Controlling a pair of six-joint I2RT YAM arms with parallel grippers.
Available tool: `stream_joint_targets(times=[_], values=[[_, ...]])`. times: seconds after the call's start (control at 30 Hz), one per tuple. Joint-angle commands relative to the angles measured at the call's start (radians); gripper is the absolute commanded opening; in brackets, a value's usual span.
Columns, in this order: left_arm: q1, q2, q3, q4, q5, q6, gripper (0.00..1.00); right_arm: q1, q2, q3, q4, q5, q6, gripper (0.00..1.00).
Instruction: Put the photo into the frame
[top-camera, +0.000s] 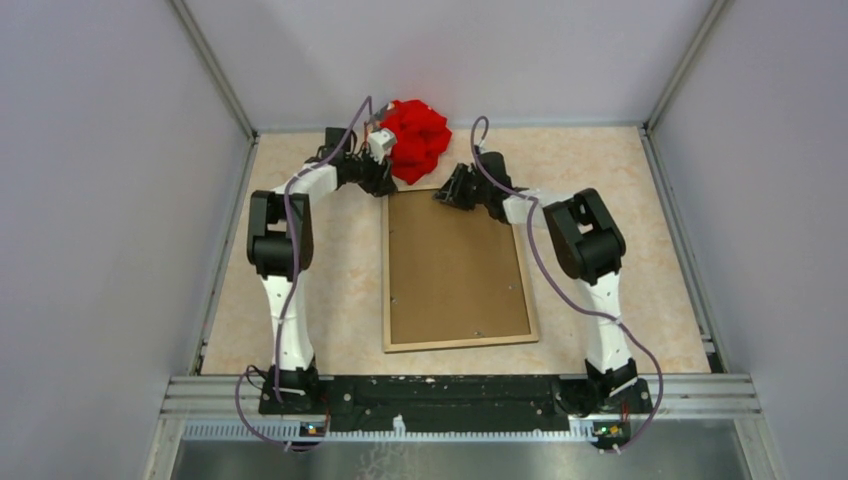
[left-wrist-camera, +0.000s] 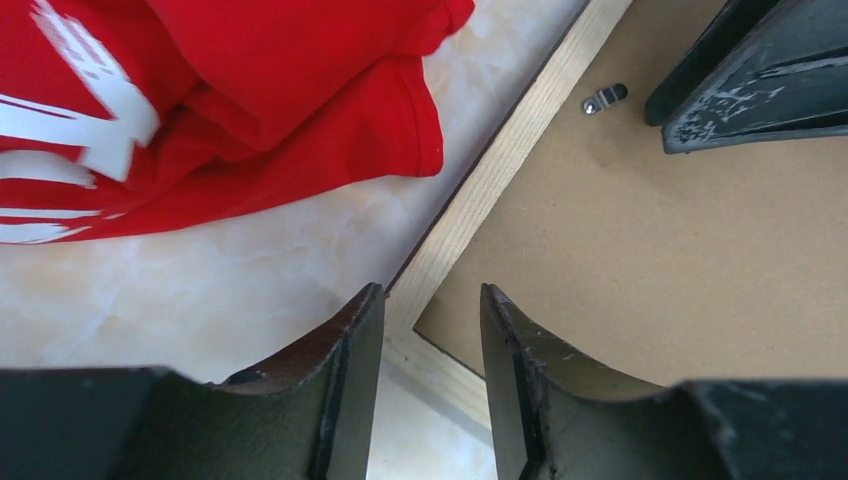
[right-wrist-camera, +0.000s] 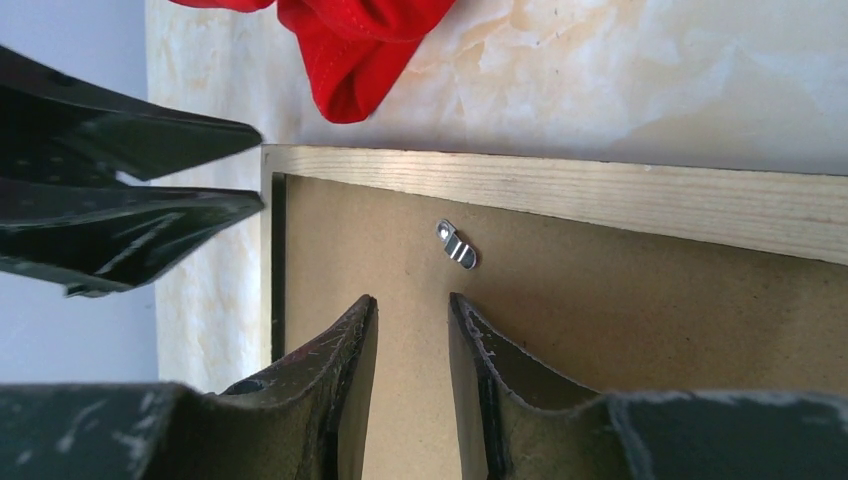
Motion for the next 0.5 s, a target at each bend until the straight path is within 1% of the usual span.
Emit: stream_joint_targets(times=[0.0,0.13,0.3,0.4,0.47], values=[[-0.021,0.036,0.045,0.031,0.050,-0.030,0.46,0.000,-0.018,-0.014,0.060,-0.025,0.036,0.33],[-0.030,0.054,0.048,0.045,0.045,-0.032,0.40,0.000,-0.029,-0.026,0.050,-0.004,0.032,0.32],[-0.030,0.059,0.047,0.020,0.042,-0.008,0.29,-0.006,-0.082,-0.089,0.081,-0.010,0.047,0.33],[-0.030,0.048,0.026,-0.007,0.037,0.031,0.25,-0.025,-0.161,-0.147,0.087,-0.032,0.067,0.38],[-0.029,0.040,0.008,-0.024,0.027,0.056,0.24,-0.037,-0.238,-0.186,0.039,-0.028,0.052,0.46]])
